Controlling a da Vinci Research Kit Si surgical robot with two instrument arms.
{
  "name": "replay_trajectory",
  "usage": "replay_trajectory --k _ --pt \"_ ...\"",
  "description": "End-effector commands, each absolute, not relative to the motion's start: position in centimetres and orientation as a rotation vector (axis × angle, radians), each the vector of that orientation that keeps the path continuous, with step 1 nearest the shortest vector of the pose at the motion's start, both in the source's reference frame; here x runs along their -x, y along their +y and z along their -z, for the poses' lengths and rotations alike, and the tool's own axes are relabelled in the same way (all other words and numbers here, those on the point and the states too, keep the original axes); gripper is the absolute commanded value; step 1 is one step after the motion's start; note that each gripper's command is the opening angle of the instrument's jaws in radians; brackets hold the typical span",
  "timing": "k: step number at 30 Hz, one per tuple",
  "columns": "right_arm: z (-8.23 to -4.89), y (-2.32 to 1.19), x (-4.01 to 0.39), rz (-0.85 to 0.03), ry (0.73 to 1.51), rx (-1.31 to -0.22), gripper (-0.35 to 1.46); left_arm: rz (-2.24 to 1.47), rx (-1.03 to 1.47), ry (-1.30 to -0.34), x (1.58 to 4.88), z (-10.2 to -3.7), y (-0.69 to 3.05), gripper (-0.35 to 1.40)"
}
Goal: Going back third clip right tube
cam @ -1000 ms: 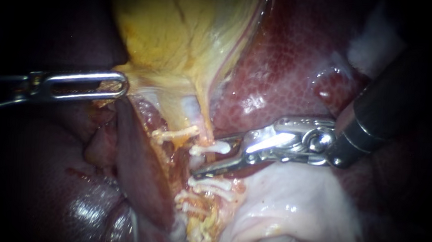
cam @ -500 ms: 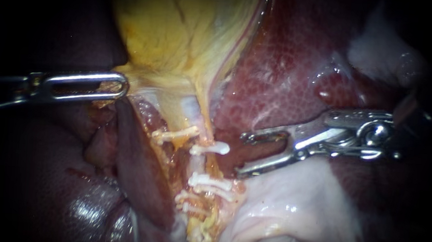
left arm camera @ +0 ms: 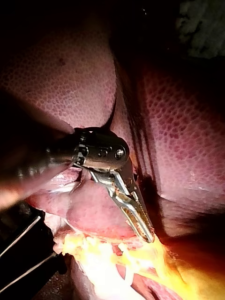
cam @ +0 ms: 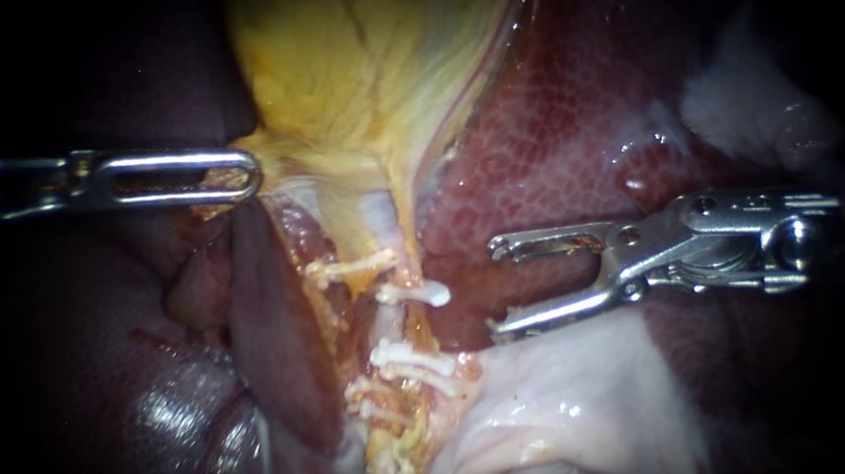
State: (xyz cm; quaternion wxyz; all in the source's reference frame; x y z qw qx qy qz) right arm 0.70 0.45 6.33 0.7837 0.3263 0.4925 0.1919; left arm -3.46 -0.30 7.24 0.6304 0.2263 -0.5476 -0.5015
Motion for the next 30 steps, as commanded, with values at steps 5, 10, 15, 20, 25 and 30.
replay_trajectory --k 5,10,15,20,25,30 --pt "-6.33 0.45 -0.68 -0.408 1.064 -0.702 0.6 1.13 -0.523 -1.26 3.73 -7.39 -0.37 -0.35" --pt "-6.32 0.46 -0.65 -0.403 1.066 -0.7 0.6 1.118 -0.531 -1.258 3.96 -7.48 -0.39 -0.35" --pt "-6.29 0.51 -0.59 -0.397 1.067 -0.692 0.6 1.103 -0.54 -1.25 4.13 -7.56 -0.44 -0.35" --pt "-6.26 0.53 -0.56 -0.396 1.074 -0.69 0.6 1.101 -0.542 -1.248 4.15 -7.57 -0.45 -0.35" --pt "-6.25 0.53 -0.56 -0.396 1.074 -0.69 0.6 1.101 -0.542 -1.248 4.17 -7.57 -0.45 -0.35" --pt "-6.24 0.53 -0.56 -0.399 1.076 -0.687 0.6 1.101 -0.542 -1.248 4.18 -7.57 -0.44 -0.35"
